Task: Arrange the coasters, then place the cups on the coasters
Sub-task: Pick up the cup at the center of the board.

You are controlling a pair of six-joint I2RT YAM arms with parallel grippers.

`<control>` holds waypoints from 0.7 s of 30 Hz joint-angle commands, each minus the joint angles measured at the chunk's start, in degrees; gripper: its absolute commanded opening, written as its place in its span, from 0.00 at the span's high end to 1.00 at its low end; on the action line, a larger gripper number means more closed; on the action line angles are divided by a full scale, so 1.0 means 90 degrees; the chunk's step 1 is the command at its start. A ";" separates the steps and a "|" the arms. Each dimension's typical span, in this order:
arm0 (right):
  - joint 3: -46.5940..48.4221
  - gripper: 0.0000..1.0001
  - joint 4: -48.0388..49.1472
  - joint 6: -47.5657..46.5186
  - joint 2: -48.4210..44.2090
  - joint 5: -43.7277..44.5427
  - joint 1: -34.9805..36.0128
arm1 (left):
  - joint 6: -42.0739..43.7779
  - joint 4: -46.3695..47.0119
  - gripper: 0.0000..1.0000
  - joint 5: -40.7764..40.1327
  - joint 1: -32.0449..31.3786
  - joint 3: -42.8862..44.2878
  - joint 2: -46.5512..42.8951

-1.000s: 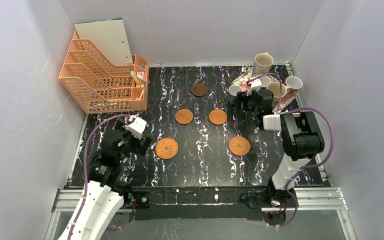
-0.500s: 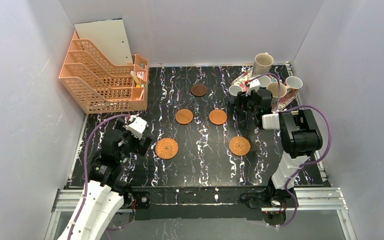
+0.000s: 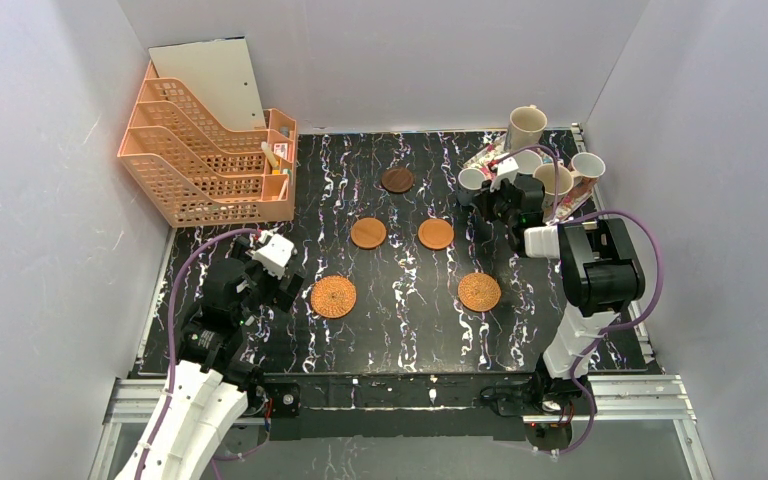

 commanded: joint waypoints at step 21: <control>0.3253 0.99 -0.3462 0.0462 -0.1024 -0.0791 0.0257 | 0.0073 -0.0160 0.02 0.0433 0.0036 0.0011 0.0056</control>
